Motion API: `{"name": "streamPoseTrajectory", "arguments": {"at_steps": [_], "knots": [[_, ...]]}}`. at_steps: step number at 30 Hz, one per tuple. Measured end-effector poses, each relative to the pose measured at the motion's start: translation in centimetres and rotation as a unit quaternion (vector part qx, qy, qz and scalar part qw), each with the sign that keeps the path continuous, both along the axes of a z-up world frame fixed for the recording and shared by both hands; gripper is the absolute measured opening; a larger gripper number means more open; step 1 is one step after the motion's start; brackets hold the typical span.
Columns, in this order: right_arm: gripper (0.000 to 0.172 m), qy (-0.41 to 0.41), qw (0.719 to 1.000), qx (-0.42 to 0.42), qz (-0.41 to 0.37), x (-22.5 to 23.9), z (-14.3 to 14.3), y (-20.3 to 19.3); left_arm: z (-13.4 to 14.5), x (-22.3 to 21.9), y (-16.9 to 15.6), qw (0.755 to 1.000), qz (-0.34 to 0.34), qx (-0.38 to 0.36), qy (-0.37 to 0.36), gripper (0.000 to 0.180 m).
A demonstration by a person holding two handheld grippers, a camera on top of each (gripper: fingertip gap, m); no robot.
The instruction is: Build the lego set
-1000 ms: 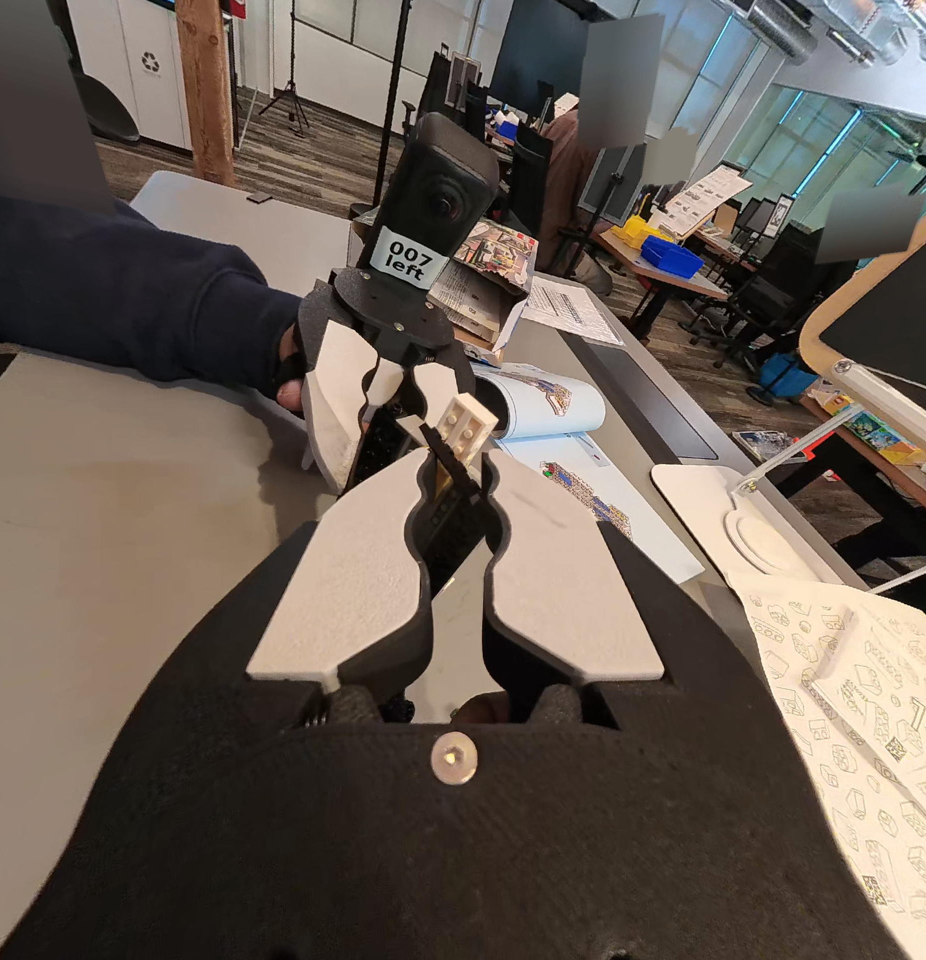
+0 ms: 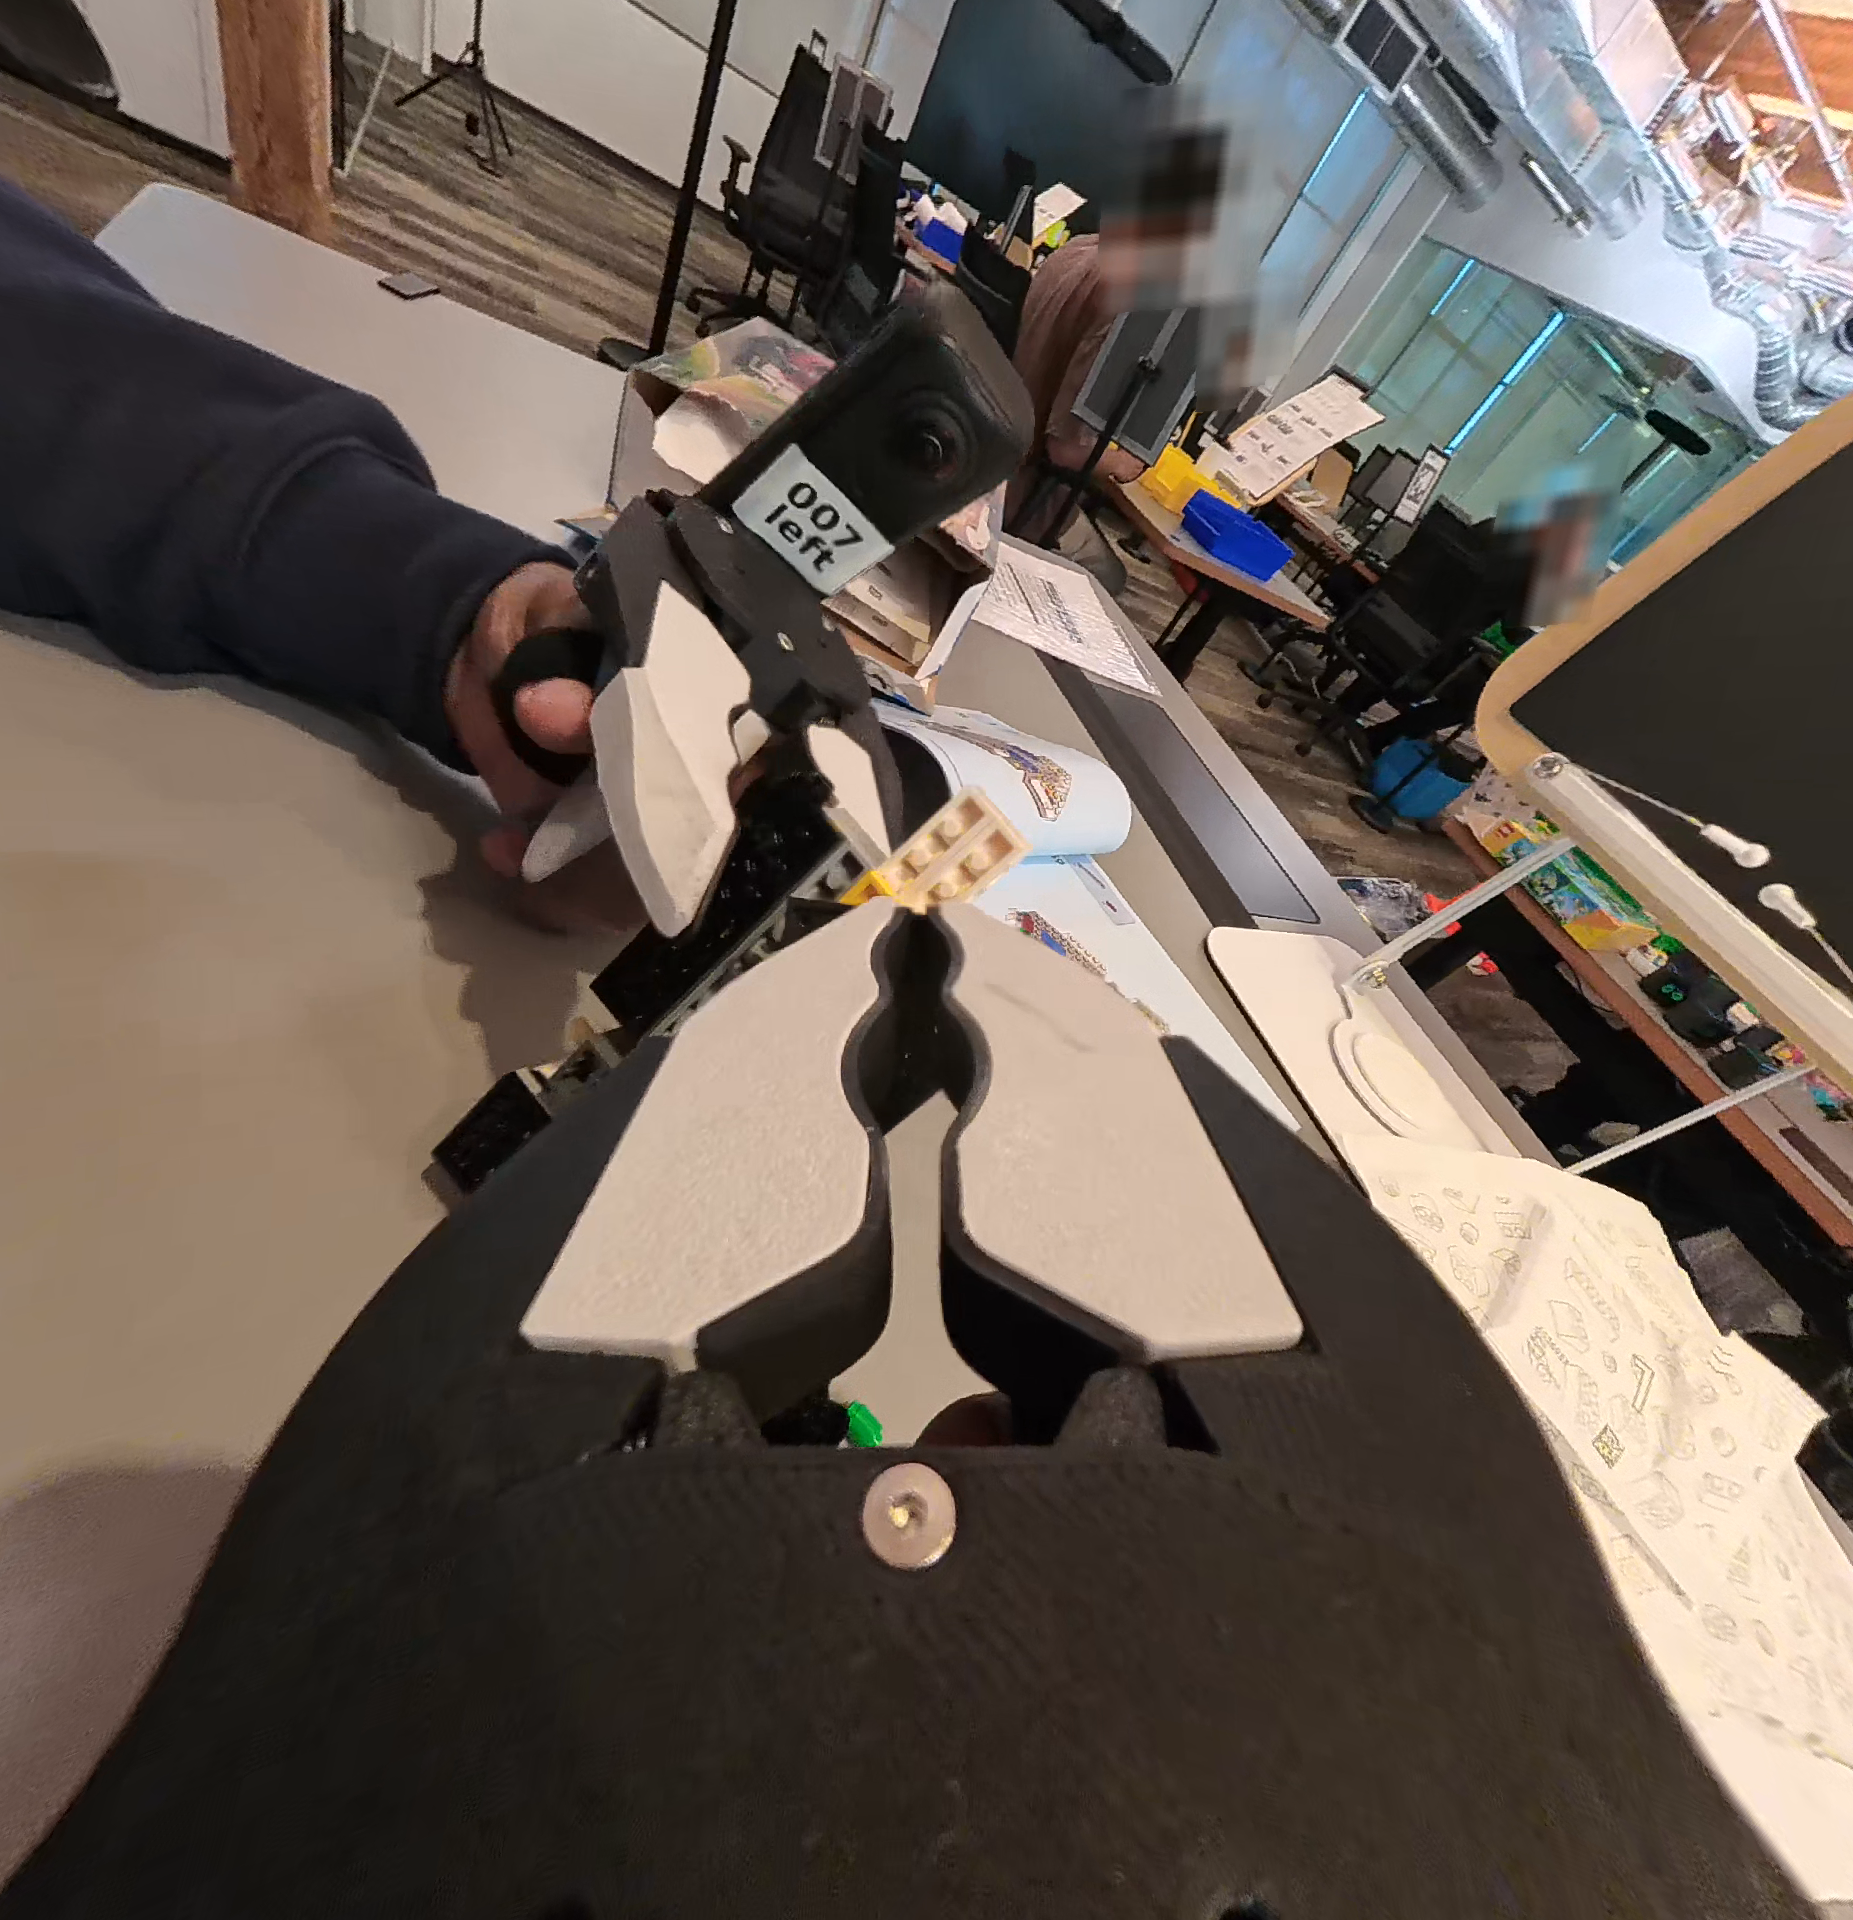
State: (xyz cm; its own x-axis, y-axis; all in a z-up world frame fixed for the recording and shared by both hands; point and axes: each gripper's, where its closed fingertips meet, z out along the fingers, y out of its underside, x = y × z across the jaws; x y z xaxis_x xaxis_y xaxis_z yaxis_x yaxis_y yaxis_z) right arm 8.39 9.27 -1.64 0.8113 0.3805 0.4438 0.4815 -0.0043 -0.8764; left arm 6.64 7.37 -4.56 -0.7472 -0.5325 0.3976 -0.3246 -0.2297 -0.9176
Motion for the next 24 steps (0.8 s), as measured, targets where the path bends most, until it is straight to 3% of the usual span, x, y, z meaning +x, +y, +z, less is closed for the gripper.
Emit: {"name": "streamPoseTrajectory", "arguments": {"at_steps": [15, 24], "knots": [[0.013, 0.012, 0.999, 0.035, -0.039, 0.9, -0.5, 0.1, -0.2, 0.7, -0.2, 0.996, 0.035, -0.062, 0.056, 0.031], [0.02, 0.11, 0.993, 0.013, -0.035, 1.3, -0.1, 0.1, 0.9, 0.9, -0.3, 0.988, 0.055, -0.136, 0.043, 0.031]]}}
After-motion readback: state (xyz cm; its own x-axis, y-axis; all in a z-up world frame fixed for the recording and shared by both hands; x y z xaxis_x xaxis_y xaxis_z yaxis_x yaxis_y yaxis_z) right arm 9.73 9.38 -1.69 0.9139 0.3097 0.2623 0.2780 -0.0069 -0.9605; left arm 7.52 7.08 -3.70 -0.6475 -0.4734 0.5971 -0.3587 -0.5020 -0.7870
